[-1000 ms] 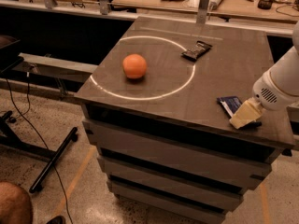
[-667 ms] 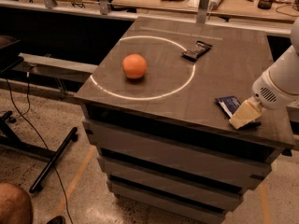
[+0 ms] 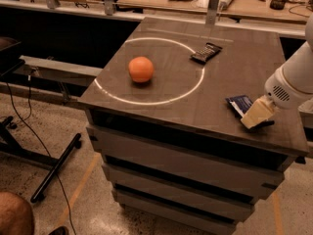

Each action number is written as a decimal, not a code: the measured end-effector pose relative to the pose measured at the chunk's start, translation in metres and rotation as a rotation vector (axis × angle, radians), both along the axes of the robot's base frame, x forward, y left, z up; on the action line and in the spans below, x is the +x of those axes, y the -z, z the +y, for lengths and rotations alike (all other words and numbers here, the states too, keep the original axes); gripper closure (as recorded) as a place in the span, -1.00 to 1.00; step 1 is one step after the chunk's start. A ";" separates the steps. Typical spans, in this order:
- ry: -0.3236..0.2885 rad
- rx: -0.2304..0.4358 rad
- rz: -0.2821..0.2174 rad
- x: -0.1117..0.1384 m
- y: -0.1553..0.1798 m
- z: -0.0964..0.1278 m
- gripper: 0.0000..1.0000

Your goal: Move rxbar blueberry near rxbar chocolate

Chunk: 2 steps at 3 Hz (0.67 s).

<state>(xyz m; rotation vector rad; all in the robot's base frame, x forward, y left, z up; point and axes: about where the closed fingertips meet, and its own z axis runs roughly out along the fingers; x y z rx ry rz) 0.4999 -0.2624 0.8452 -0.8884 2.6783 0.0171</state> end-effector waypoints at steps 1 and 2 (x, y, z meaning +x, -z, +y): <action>0.011 -0.008 -0.048 0.018 -0.020 -0.009 1.00; 0.035 0.011 -0.104 0.044 -0.046 -0.015 1.00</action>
Offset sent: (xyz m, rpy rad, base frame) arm 0.0824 -0.0233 0.0828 0.0440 -0.1825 -0.0716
